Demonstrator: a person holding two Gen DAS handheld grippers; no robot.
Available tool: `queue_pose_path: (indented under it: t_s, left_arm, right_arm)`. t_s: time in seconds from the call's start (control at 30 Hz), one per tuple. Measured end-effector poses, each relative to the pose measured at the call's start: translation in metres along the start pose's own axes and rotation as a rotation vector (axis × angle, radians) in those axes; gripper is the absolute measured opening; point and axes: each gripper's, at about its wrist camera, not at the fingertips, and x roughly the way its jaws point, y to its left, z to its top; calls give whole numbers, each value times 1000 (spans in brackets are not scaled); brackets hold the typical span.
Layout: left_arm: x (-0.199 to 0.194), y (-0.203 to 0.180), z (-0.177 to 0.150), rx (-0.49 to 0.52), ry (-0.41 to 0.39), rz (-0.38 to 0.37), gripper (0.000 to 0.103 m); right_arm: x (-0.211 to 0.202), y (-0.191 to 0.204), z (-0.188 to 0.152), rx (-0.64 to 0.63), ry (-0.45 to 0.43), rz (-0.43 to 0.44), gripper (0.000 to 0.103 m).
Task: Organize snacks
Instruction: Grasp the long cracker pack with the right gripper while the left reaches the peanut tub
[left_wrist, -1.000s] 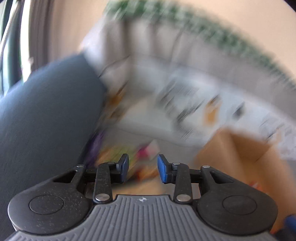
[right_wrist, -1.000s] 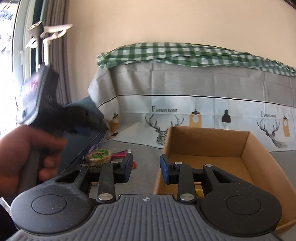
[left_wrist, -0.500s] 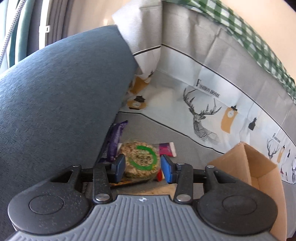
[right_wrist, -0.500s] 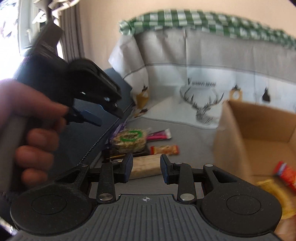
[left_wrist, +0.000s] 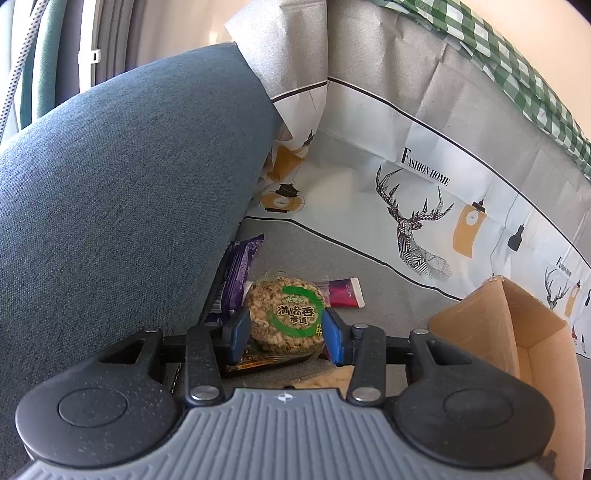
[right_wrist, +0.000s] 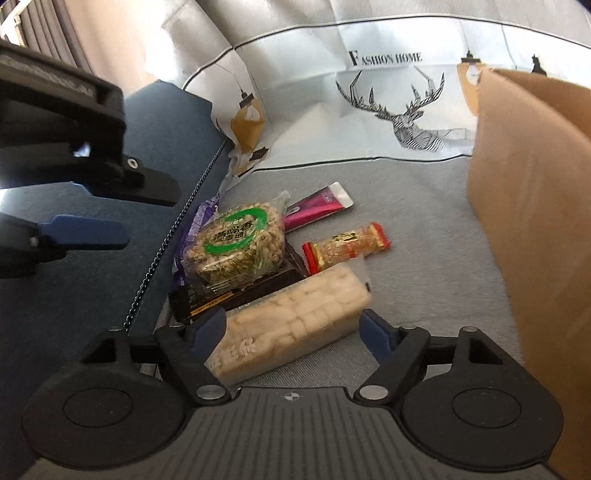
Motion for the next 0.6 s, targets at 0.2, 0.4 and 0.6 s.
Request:
queue_pose_path:
  t_s: [0.2, 0.4, 0.6]
  left_arm:
    - [1, 0, 0, 1, -1, 0, 47]
    - [3, 3, 2, -8, 2, -8, 47]
    - [4, 8, 6, -59, 6, -32, 47]
  right_arm:
    - [22, 6, 3, -25, 15, 5, 86]
    - [29, 18, -1, -148, -8, -80, 80]
    - [22, 10, -1, -186, -27, -139, 39]
